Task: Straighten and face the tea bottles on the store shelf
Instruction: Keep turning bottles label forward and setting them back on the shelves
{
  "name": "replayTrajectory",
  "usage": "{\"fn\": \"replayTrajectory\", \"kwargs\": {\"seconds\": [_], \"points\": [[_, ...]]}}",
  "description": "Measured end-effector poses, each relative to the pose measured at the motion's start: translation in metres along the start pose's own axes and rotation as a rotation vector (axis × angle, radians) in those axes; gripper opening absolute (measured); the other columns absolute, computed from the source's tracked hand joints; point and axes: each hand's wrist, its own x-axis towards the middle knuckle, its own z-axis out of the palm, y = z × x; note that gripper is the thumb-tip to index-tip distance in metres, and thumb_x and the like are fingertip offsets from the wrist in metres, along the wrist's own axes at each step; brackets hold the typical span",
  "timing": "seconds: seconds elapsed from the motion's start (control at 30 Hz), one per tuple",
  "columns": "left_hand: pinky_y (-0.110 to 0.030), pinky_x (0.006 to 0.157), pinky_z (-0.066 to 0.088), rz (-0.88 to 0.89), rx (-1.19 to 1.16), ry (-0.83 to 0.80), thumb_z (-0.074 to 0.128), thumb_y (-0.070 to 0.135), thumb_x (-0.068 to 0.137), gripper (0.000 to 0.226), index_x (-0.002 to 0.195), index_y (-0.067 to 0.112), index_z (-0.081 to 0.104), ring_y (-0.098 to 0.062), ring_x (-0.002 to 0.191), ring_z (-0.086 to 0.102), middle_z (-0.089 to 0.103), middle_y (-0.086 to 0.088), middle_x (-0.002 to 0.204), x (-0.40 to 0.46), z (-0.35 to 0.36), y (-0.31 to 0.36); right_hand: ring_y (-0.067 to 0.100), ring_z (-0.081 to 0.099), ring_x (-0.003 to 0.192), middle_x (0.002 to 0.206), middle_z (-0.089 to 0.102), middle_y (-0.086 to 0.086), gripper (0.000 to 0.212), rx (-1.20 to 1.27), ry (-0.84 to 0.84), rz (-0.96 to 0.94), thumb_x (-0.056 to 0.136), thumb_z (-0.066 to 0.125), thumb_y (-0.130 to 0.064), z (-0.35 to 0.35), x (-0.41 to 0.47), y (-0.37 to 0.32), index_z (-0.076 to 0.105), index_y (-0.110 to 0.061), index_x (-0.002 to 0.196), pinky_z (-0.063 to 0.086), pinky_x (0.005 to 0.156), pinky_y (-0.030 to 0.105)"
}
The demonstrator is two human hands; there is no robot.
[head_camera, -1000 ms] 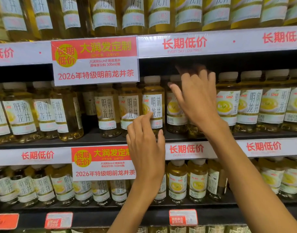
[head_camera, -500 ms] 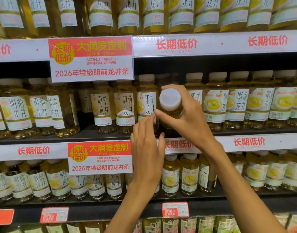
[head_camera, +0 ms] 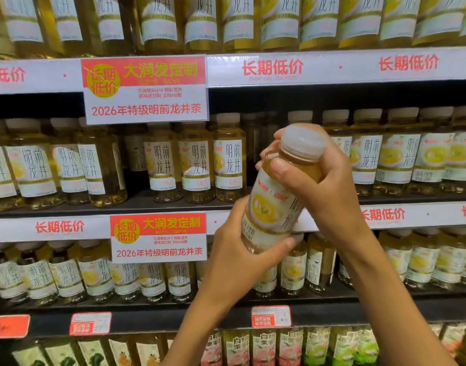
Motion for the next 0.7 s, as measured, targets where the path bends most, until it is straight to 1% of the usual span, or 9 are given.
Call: {"fn": "replayTrajectory", "kwargs": {"seconds": [0.13,0.23,0.27,0.33,0.4,0.47,0.53,0.6,0.7], "points": [[-0.01,0.072,0.051,-0.132,-0.139,-0.064,0.076,0.036,0.069,0.041,0.107,0.036,0.06,0.002,0.093,0.067,0.071,0.019,0.101,-0.022,0.002,0.006,0.025,0.069,0.098,0.1,0.071,0.005,0.037,0.248,-0.037,0.275,0.078,0.065,-0.04,0.002,-0.005,0.001,0.062,-0.016,0.107,0.056,0.082,0.033],[-0.007,0.07,0.05,-0.294,-0.262,-0.147,0.072,0.043,0.07,0.03,0.099,0.049,0.065,0.007,0.091,0.066,0.071,0.025,0.097,-0.036,0.002,0.011,0.023,0.07,0.096,0.098,0.073,0.008,0.041,0.529,-0.104,0.498,0.087,0.048,-0.046,0.002,-0.007,0.004,0.07,-0.015,0.104,0.056,0.084,0.034],[-0.012,0.073,0.052,-0.351,-0.33,-0.174,0.071,0.052,0.068,0.037,0.104,0.048,0.065,0.002,0.093,0.067,0.073,0.019,0.099,-0.04,0.002,0.012,0.022,0.071,0.092,0.095,0.073,0.008,0.042,0.6,-0.114,0.545,0.087,0.049,-0.044,0.003,-0.008,0.006,0.067,-0.011,0.107,0.057,0.083,0.034],[-0.029,0.08,0.056,-0.444,-0.505,-0.219,0.071,0.065,0.063,0.069,0.12,0.028,0.061,-0.017,0.094,0.071,0.074,-0.004,0.104,-0.046,0.001,0.01,0.021,0.07,0.084,0.088,0.072,0.008,0.044,0.65,-0.121,0.588,0.084,0.055,-0.043,0.006,-0.011,0.01,0.061,-0.008,0.11,0.057,0.079,0.034],[-0.037,0.078,0.057,-0.483,-0.724,-0.232,0.073,0.067,0.062,0.086,0.13,0.018,0.056,-0.027,0.091,0.07,0.07,-0.019,0.108,-0.048,0.0,0.012,0.02,0.069,0.083,0.085,0.071,0.007,0.043,0.618,-0.136,0.596,0.08,0.061,-0.046,0.01,-0.016,0.013,0.067,-0.011,0.102,0.056,0.078,0.033],[-0.039,0.077,0.058,-0.519,-0.853,-0.228,0.069,0.067,0.066,0.079,0.129,0.019,0.059,-0.028,0.089,0.07,0.069,-0.023,0.107,-0.05,0.001,0.012,0.02,0.069,0.084,0.085,0.071,0.007,0.039,0.603,-0.146,0.603,0.079,0.063,-0.048,0.014,-0.02,0.016,0.071,-0.013,0.096,0.055,0.079,0.034],[-0.038,0.076,0.058,-0.548,-0.91,-0.254,0.054,0.068,0.077,0.067,0.122,0.019,0.065,-0.027,0.085,0.071,0.07,-0.022,0.103,-0.052,0.002,0.011,0.021,0.069,0.086,0.086,0.071,0.008,0.041,0.65,-0.145,0.625,0.078,0.064,-0.048,0.016,-0.022,0.018,0.07,-0.012,0.096,0.055,0.081,0.035],[-0.035,0.071,0.057,-0.585,-1.006,-0.301,0.045,0.066,0.082,0.067,0.122,0.015,0.064,-0.026,0.077,0.069,0.069,-0.021,0.096,-0.054,0.002,0.01,0.022,0.069,0.089,0.087,0.072,0.008,0.043,0.723,-0.169,0.654,0.076,0.064,-0.048,0.016,-0.023,0.019,0.069,-0.012,0.098,0.056,0.084,0.036],[-0.036,0.067,0.054,-0.644,-1.174,-0.339,0.047,0.066,0.084,0.072,0.125,0.008,0.058,-0.026,0.072,0.066,0.065,-0.02,0.09,-0.056,0.004,0.01,0.024,0.07,0.089,0.088,0.072,0.008,0.041,0.905,-0.217,0.715,0.082,0.057,-0.042,0.017,-0.025,0.018,0.058,-0.01,0.107,0.057,0.079,0.037]]}}
